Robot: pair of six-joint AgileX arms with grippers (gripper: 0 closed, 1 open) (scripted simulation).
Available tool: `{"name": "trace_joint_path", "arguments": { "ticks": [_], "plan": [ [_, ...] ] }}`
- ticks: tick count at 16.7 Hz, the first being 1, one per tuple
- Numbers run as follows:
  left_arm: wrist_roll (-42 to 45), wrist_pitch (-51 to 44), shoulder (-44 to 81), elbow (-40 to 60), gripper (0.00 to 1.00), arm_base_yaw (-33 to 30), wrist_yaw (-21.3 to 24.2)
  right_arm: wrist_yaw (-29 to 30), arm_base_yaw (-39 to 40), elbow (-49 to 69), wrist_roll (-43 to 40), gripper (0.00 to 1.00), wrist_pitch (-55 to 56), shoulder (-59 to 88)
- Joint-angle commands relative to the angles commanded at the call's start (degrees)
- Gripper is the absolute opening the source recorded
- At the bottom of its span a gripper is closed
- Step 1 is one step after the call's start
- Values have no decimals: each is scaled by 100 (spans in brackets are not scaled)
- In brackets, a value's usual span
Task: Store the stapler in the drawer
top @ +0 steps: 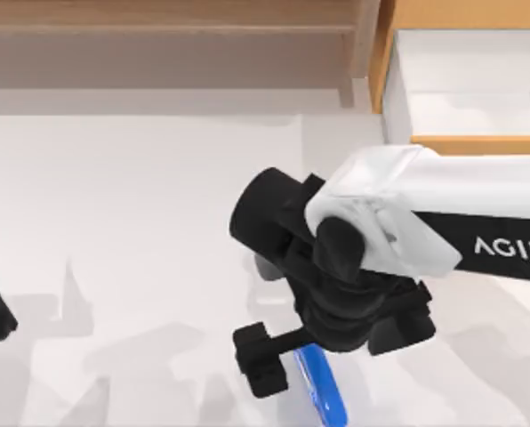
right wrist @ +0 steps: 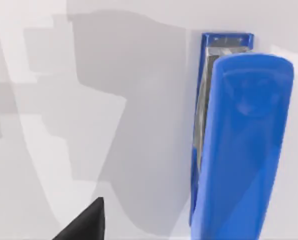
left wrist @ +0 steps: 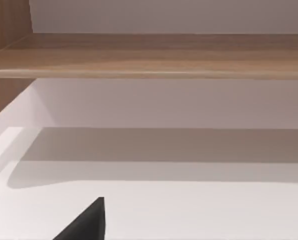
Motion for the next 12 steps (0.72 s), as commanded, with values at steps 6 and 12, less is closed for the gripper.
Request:
{"name": "trace_joint_path", "arguments": {
  "ticks": [6, 12],
  "plan": [
    [0, 0, 0, 0, 100, 0, 0, -1, 36, 71, 33, 100, -50, 104],
    [0, 0, 0, 0, 100, 0, 0, 3, 58, -315, 41, 100, 790, 473]
  ]
}}
